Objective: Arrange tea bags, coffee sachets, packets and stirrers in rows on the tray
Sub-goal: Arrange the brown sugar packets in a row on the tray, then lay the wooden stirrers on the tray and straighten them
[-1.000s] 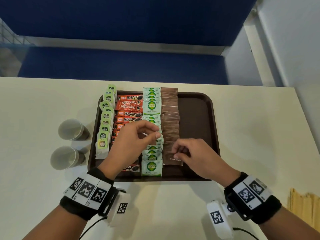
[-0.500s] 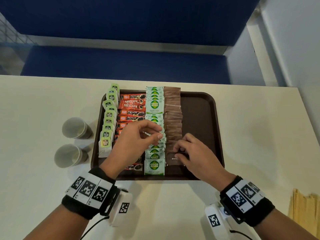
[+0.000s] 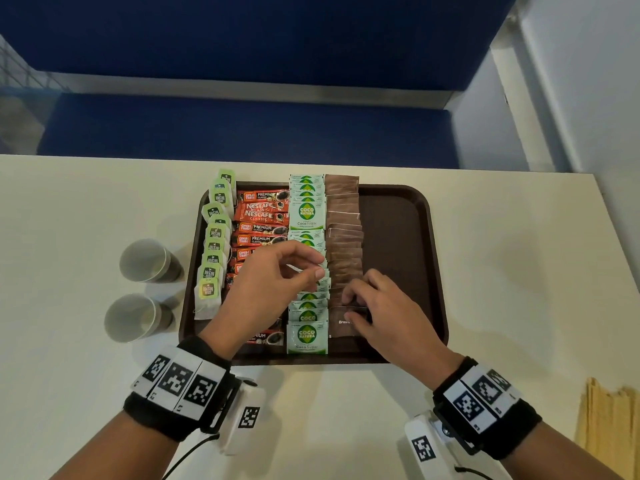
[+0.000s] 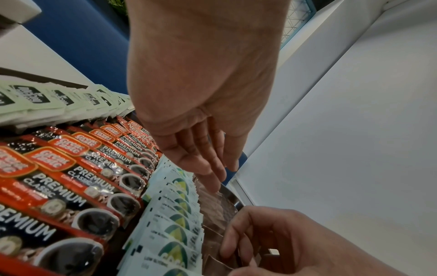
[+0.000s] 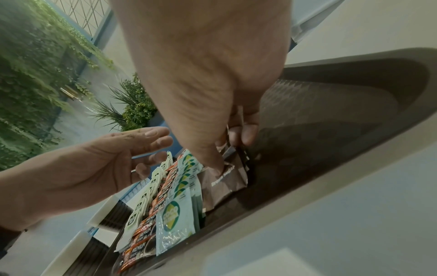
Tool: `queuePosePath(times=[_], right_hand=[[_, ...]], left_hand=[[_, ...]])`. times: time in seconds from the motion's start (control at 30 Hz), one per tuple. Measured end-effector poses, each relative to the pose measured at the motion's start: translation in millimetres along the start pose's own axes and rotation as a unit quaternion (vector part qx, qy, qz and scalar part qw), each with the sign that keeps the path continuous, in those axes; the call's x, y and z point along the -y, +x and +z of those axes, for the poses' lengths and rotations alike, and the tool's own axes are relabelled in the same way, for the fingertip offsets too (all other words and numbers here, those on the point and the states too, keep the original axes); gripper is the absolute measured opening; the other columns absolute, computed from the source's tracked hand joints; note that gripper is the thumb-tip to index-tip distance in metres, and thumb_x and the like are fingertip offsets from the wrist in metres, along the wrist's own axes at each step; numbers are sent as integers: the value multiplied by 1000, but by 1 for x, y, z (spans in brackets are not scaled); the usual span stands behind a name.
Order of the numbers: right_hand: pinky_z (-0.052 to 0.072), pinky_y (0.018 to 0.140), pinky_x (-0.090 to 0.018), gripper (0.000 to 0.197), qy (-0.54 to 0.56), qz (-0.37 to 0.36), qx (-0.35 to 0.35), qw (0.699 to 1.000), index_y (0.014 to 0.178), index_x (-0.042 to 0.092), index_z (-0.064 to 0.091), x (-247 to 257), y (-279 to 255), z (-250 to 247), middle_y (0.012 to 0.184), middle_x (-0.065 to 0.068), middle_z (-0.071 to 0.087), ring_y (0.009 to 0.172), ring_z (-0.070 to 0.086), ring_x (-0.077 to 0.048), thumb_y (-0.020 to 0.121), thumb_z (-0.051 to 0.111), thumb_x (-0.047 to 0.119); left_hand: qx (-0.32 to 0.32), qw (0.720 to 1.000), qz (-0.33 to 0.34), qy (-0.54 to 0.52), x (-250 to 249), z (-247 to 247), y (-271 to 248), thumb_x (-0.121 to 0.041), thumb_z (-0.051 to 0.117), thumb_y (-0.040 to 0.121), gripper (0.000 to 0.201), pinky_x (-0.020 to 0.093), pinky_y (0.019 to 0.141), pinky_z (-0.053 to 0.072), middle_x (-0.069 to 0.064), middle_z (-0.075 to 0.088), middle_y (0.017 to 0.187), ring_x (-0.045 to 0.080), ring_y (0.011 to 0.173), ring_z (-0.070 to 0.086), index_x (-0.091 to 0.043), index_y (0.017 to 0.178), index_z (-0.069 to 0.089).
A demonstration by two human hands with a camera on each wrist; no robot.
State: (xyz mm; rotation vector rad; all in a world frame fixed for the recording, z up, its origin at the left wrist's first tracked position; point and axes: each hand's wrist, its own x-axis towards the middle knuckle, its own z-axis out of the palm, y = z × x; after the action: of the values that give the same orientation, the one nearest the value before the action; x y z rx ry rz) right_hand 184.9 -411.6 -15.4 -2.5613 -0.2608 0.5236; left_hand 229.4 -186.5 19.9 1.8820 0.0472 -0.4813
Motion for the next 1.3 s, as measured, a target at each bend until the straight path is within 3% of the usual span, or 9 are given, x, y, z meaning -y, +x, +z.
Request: queuePosePath(times=[0.2, 0.33, 0.57, 0.73, 0.83, 1.03, 1.17, 1.23, 1.3], right_hand=[[61, 76, -30, 19, 12, 9, -27, 1000, 112, 38, 55, -2, -2, 0, 112, 17, 43, 100, 53, -7, 101, 70, 34], [61, 80, -27, 17, 36, 16, -46, 998, 112, 38, 56, -5, -5, -3, 114, 19, 45, 101, 56, -6, 102, 69, 34], [57, 86, -20, 8, 150, 28, -93, 984, 110, 32, 66, -5, -32, -19, 113, 22, 51, 105, 62, -3, 104, 68, 26], [54, 83, -14, 12, 202, 73, -144, 966, 113, 29, 68, -5, -64, -32, 113, 18, 57, 106, 63, -4, 104, 68, 23], [48, 77, -12, 11, 224, 104, -177, 953, 113, 27, 68, -2, -86, -40, 107, 15, 60, 99, 63, -8, 104, 67, 21], [47, 79, -15, 11, 244, 160, -227, 929, 114, 27, 68, -12, -131, -43, 103, 12, 60, 92, 61, -7, 104, 64, 23], [52, 91, -26, 18, 261, 253, -290, 885, 121, 32, 64, -42, -186, -36, 111, 14, 57, 101, 58, -5, 103, 67, 32], [50, 100, -32, 35, 267, 322, -321, 850, 131, 32, 61, -69, -217, -28, 122, 14, 53, 113, 53, -6, 99, 72, 41], [45, 111, -35, 67, 231, 407, -350, 811, 147, 30, 51, -101, -248, -20, 136, 11, 45, 128, 45, -11, 91, 76, 57]], left_hand=[[2, 1000, -1, -4, -2, 0, 1, -19, 82, 95, 12, 15, 64, 55, -1, 81, 91, 13, 76, 80, -22, 106, 79], [-9, 1000, 1, 8, -6, -2, 1, -22, 80, 98, 8, 24, 65, 60, -3, 82, 91, 12, 78, 80, -23, 105, 78], [-26, 1000, 5, 3, -26, -2, 3, -20, 74, 102, 6, 30, 79, 62, -6, 83, 94, 11, 80, 80, -23, 105, 77], [4, 997, 52, 59, -58, 10, 10, -26, 71, 103, 9, 22, 84, 59, -14, 81, 94, 1, 91, 76, -32, 106, 77], [29, 990, 85, 108, -77, 24, 14, -33, 70, 101, 8, 18, 79, 56, -22, 78, 99, -9, 94, 71, -40, 104, 75], [99, 984, 113, 90, -109, 74, 6, -32, 77, 98, 15, 22, 86, 53, -22, 79, 104, -9, 99, 71, -35, 113, 77], [194, 970, 104, 105, -118, 153, -8, -29, 77, 99, 19, 26, 90, 54, -23, 80, 102, -7, 97, 73, -34, 116, 73], [239, 960, 97, 112, -115, 199, -20, -29, 77, 99, 22, 26, 92, 55, -21, 80, 102, -4, 98, 73, -34, 119, 71], [276, 950, 90, 117, -109, 245, -35, -35, 77, 98, 28, 27, 93, 55, -17, 79, 106, 0, 103, 72, -35, 124, 67]])
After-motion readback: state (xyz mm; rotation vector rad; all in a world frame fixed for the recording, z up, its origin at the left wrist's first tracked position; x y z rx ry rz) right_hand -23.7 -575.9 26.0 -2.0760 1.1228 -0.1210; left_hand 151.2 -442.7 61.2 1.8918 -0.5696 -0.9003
